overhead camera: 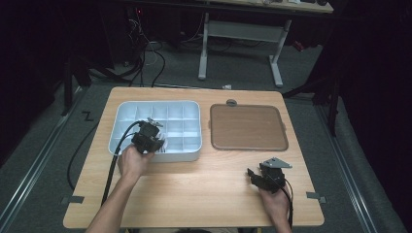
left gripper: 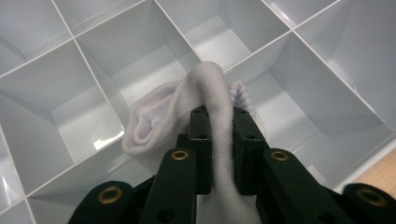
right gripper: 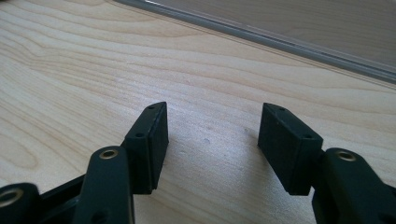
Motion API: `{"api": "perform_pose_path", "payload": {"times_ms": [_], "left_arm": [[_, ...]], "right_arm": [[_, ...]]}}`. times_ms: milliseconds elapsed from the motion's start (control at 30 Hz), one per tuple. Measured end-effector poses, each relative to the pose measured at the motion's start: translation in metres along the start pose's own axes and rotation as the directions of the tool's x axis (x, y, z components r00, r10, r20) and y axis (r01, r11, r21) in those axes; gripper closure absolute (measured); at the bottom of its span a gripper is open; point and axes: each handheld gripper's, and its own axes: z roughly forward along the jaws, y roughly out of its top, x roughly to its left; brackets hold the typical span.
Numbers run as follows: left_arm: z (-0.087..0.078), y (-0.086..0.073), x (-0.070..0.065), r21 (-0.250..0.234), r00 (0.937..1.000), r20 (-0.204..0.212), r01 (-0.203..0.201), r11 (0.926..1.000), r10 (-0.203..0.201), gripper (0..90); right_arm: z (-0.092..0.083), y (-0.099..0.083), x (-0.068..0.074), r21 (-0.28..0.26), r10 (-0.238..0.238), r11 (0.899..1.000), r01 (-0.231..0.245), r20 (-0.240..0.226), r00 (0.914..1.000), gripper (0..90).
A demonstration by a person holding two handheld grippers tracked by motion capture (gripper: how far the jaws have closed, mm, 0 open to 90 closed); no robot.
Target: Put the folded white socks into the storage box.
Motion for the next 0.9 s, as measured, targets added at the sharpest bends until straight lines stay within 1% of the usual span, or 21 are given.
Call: {"api": "perform_pose_path", "payload": {"times_ms": [100, 200, 233, 300, 333, 367, 400, 433, 500, 533, 567, 667, 733, 833, 900], "left_arm": [[0.000, 0.001, 0.001, 0.005, 0.9999, 0.002, 0.010, 0.9999, -0.010, 81.5], [0.005, -0.001, 0.004, 0.046, 0.9994, 0.001, 0.033, 0.9984, -0.033, 82.0], [0.007, -0.002, 0.005, 0.058, 0.9995, -0.001, 0.031, 0.9978, -0.031, 82.2], [0.015, -0.007, 0.007, 0.101, 0.9995, -0.015, 0.031, 0.9945, -0.029, 82.3], [0.020, -0.010, 0.008, 0.121, 0.9991, -0.017, 0.039, 0.9918, -0.038, 82.3], [0.020, -0.009, 0.009, 0.126, 0.9981, -0.014, 0.061, 0.9901, -0.059, 82.4], [0.020, -0.009, 0.009, 0.126, 0.9981, -0.014, 0.061, 0.9901, -0.059, 82.4], [0.020, -0.008, 0.011, 0.128, 0.9968, -0.009, 0.080, 0.9886, -0.079, 82.3], [0.020, -0.008, 0.013, 0.137, 0.9967, -0.004, 0.080, 0.9873, -0.081, 82.2], [0.020, -0.007, 0.014, 0.140, 0.9951, -0.002, 0.098, 0.9853, -0.099, 82.0], [0.020, -0.007, 0.014, 0.141, 0.9950, -0.001, 0.099, 0.9850, -0.100, 81.7], [0.019, -0.007, 0.014, 0.137, 0.9947, 0.003, 0.102, 0.9853, -0.103, 80.3], [0.018, -0.007, 0.015, 0.122, 0.9935, 0.014, 0.111, 0.9863, -0.113, 78.6], [0.015, -0.008, 0.014, 0.110, 0.9951, 0.023, 0.093, 0.9896, -0.096, 74.7], [0.013, -0.007, 0.013, 0.100, 0.9949, 0.027, 0.094, 0.9906, -0.097, 71.6]], "right_arm": [[0.000, 0.000, 0.000, 0.000, 0.000, 1.000, 0.000, 0.001, 1.0000, 43.2], [0.000, 0.000, 0.000, 0.000, 0.000, 1.000, 0.000, 0.000, 1.0000, 43.3], [0.000, 0.000, 0.000, 0.000, 0.000, 1.000, 0.000, 0.000, 1.0000, 43.3], [0.000, 0.000, 0.000, 0.000, 0.000, 1.000, 0.000, 0.000, 1.0000, 43.3], [0.000, 0.000, 0.000, 0.000, 0.000, 1.000, 0.000, 0.000, 1.0000, 43.3], [0.000, 0.000, 0.000, 0.000, 0.000, 1.000, 0.000, 0.000, 1.0000, 43.3], [0.000, 0.000, 0.000, 0.000, 0.000, 1.000, 0.000, 0.000, 1.0000, 43.3], [0.000, 0.000, 0.000, 0.000, 0.000, 1.000, 0.000, 0.000, 1.0000, 43.3], [0.000, 0.000, 0.000, 0.000, 0.000, 1.000, 0.000, 0.000, 1.0000, 43.2], [0.000, 0.000, 0.000, 0.000, 0.000, 1.000, 0.000, 0.000, 1.0000, 43.2], [0.000, 0.000, 0.000, 0.000, 0.000, 1.000, 0.000, 0.000, 1.0000, 43.2], [0.000, 0.000, 0.000, 0.000, 0.000, 1.000, 0.000, 0.000, 1.0000, 43.2], [0.000, 0.000, 0.000, 0.000, 0.000, 1.000, 0.000, 0.000, 1.0000, 43.2], [0.000, 0.000, 0.000, 0.000, 0.000, 1.000, 0.000, -0.001, 1.0000, 43.2], [0.000, 0.000, 0.000, 0.000, 0.000, 1.000, 0.000, 0.000, 1.0000, 43.2]]}}
